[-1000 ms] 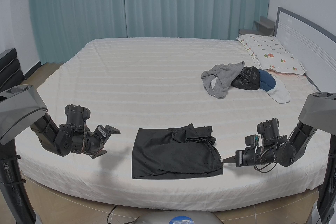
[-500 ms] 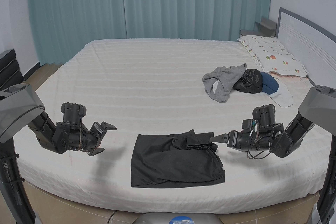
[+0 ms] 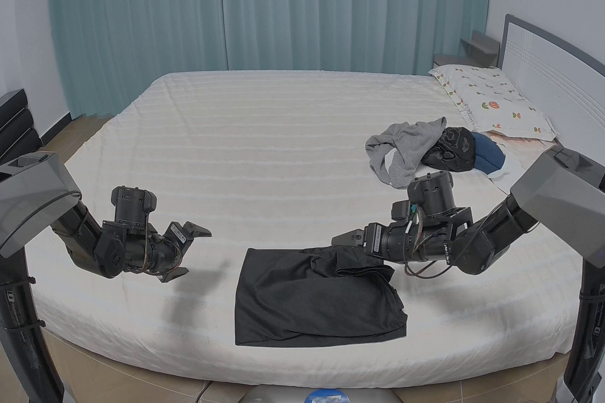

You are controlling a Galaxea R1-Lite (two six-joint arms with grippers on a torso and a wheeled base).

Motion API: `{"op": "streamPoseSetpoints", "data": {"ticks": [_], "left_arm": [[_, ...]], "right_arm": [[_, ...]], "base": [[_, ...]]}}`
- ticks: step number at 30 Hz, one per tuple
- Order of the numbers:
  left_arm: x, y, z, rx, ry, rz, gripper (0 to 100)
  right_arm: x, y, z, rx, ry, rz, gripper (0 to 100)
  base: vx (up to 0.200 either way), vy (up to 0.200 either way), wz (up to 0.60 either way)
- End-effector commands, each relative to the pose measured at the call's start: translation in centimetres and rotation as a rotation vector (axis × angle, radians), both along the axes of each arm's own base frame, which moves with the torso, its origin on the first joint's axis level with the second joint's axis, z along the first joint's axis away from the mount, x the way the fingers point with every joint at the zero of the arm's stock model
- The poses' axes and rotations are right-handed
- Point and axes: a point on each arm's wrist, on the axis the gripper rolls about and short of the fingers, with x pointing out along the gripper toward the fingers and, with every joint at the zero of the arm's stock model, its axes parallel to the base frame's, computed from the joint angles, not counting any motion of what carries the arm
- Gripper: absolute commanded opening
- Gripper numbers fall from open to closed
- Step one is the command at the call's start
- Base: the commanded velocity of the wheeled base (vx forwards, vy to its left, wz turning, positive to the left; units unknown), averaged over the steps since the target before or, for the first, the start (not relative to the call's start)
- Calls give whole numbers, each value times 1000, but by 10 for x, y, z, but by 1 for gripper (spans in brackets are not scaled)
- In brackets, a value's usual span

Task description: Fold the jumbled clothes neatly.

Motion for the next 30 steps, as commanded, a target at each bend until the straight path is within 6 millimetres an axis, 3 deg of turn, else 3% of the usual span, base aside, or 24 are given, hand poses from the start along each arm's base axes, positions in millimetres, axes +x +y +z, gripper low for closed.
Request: {"op": "streamPoseSetpoints", "data": {"ticks": [1, 20, 30], "left_arm": [[0, 0, -2, 2, 3, 0, 100], [3, 0, -4, 6, 4, 3, 100], [3, 0, -3, 5, 2, 3, 100]], "right_arm": [[5, 15, -18, -14, 39, 25, 100], [-4, 34, -39, -16, 116, 52, 100], [19, 31, -46, -33, 82, -33, 100]], "base": [[0, 0, 0], [0, 0, 0], [0, 0, 0]]}}
